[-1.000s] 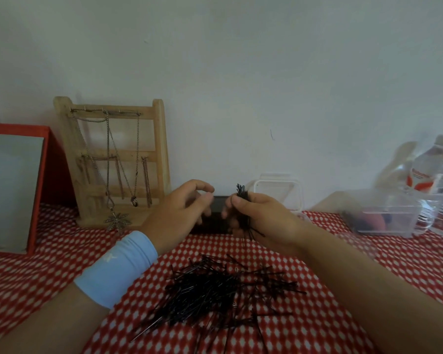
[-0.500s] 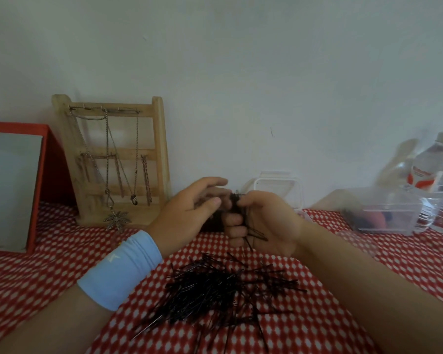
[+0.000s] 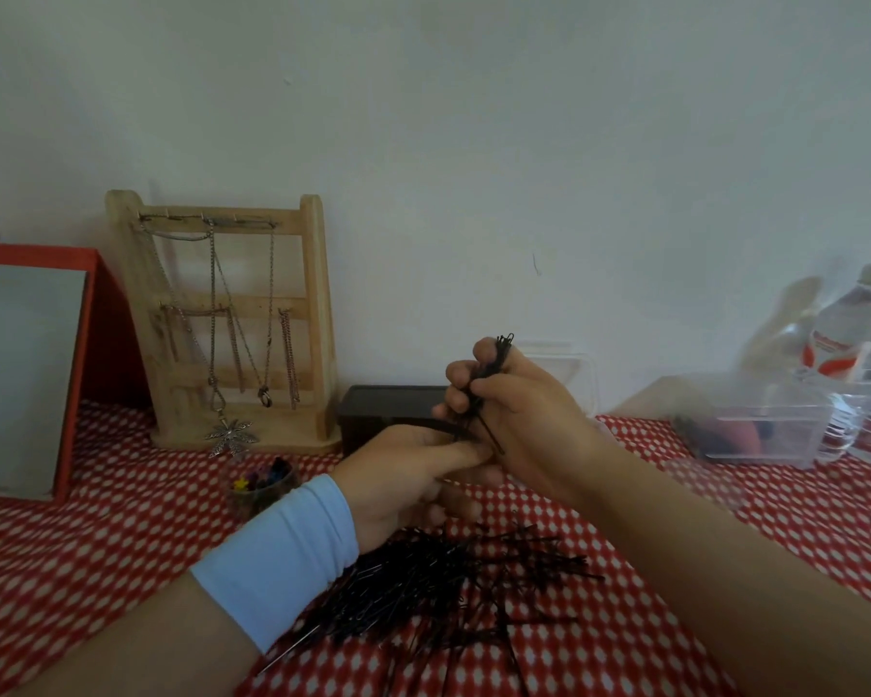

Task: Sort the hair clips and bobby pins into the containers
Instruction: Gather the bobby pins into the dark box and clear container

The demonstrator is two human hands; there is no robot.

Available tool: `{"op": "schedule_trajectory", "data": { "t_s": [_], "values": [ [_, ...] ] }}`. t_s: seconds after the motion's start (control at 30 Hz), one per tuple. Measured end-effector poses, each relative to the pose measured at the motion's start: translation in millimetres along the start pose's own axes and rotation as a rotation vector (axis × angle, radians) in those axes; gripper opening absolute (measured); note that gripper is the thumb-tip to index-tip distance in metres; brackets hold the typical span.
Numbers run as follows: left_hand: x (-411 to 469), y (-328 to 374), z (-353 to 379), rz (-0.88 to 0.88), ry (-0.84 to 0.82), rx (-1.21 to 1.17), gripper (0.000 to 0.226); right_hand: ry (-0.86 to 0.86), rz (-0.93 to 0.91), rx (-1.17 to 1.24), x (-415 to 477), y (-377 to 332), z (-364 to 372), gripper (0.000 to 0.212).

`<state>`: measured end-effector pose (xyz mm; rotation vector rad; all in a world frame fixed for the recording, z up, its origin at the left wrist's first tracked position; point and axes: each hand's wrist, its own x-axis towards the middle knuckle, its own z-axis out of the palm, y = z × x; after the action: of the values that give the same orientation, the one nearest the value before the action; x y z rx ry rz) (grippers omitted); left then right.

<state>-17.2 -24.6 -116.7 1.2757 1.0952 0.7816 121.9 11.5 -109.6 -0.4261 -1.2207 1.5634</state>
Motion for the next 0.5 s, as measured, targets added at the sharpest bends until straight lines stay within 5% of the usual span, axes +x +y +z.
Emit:
{"op": "schedule_trajectory", "data": {
  "t_s": [0.23, 0.5],
  "values": [
    [-4, 1, -3, 0.033, -0.011, 0.098, 0.038, -0.088, -0.034, -0.054, 1, 5, -1, 0.032],
    [-2, 4, -13, 0.041, 0.005, 0.158, 0.023, -0.064, 0.0, 0.013, 0, -1, 0, 0.032]
  ]
}}
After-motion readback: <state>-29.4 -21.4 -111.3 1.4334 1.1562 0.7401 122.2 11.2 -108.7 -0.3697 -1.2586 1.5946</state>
